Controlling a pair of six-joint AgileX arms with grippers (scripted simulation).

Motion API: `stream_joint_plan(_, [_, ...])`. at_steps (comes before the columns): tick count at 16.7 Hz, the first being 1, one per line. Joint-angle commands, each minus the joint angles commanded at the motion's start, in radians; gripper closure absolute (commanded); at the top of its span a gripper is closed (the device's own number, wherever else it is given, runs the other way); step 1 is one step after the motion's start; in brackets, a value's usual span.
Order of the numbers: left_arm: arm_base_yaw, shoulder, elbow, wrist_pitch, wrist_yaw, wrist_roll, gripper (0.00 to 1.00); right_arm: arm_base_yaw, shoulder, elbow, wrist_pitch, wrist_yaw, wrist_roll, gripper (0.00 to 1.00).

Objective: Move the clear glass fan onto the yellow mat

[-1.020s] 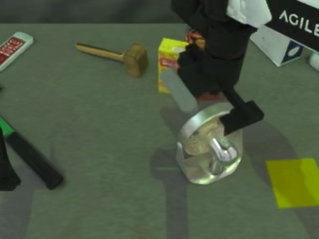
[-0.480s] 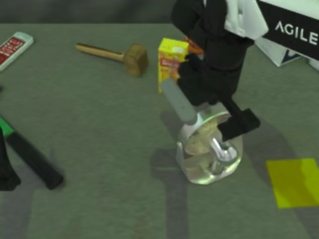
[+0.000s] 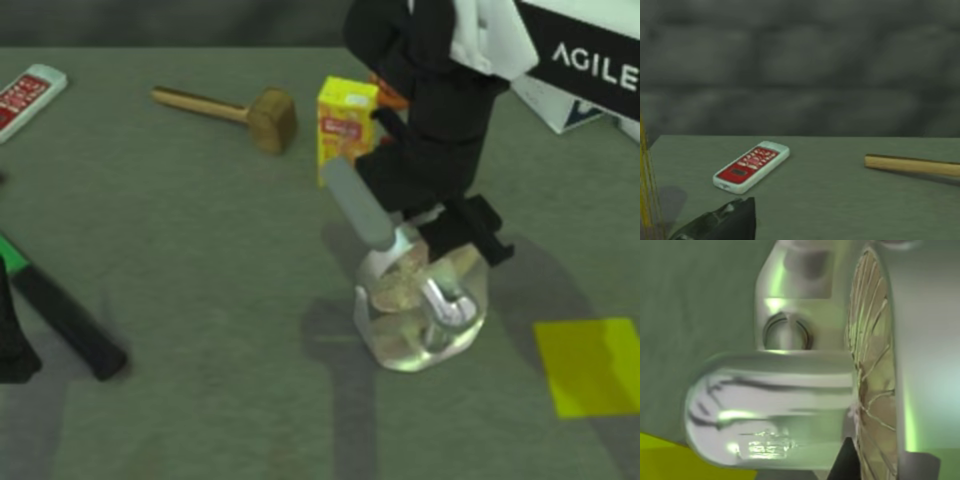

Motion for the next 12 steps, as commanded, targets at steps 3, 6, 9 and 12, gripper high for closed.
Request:
stream_joint_plan(3, [0.0,0.0,0.0,0.0,0.0,0.0,0.0,0.0,0.0,0.0,0.0,0.0,0.0,0.98])
stream_joint_plan(6, [0.0,0.0,0.0,0.0,0.0,0.0,0.0,0.0,0.0,0.0,0.0,0.0,0.0,1.0])
stream_joint_plan(9, [0.0,0.0,0.0,0.0,0.0,0.0,0.0,0.0,0.0,0.0,0.0,0.0,0.0,1.0])
stream_joint_plan(12, [0.0,0.0,0.0,0.0,0.0,0.0,0.0,-0.002,-0.003,0.001,0.0,0.0,0.001,1.0])
